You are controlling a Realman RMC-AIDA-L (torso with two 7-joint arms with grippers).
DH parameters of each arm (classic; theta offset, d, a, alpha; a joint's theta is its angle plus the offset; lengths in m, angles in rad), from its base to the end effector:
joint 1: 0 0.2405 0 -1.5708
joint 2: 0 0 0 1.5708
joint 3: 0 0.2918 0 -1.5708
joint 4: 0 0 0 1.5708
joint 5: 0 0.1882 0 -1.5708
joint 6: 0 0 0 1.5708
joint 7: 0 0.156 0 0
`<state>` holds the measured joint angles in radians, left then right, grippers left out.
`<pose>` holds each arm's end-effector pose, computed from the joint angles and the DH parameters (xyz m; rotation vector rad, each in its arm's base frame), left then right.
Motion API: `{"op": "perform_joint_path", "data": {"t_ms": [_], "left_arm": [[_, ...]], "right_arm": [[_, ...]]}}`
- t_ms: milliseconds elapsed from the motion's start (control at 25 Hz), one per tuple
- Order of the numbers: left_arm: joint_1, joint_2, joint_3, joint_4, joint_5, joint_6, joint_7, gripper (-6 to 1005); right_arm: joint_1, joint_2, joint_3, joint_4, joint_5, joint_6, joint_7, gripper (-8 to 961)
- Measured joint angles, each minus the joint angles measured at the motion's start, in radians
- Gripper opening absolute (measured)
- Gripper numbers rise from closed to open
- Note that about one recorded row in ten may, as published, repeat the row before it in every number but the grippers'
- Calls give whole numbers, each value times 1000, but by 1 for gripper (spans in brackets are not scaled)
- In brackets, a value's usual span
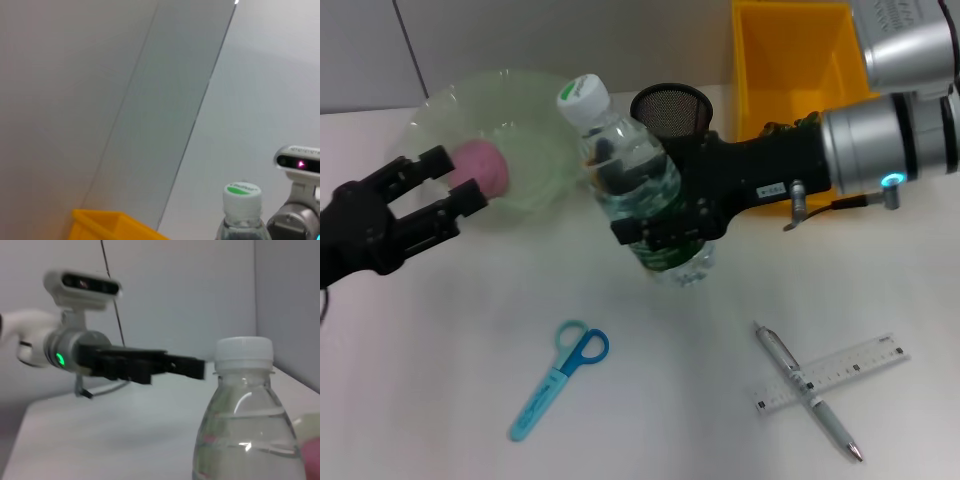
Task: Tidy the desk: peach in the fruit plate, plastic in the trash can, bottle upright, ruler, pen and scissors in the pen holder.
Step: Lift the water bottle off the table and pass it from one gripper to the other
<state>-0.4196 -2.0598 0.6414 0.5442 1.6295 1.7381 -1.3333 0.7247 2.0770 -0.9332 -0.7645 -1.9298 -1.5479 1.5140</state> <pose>-0.2690 0.3047 0.0089 -2.4413 -0.6627 -1.2595 0.1768 0.3727 -0.0406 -2.9597 0.3003 0.6379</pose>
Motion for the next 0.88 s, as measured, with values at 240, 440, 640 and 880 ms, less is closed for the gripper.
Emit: {"op": "perform_joint_path", "data": {"t_ms": [240,440,640,880], "left_arm": [[-40,-3,2,-41,1,1,30,810],[-63,-6,6,-79,-4,1,58,810],[-84,-10,12,-95,-5,4,63,810],[-101,-13,12,-116,-6,6,63,810]], "right_arm": [[9,3,-16,69,29,3,-37,737],[11,5,-16,99,45,4,-59,739],[12,6,-17,136,68,5,-92,741],[14,6,-17,165,73,7,-117,743]]}}
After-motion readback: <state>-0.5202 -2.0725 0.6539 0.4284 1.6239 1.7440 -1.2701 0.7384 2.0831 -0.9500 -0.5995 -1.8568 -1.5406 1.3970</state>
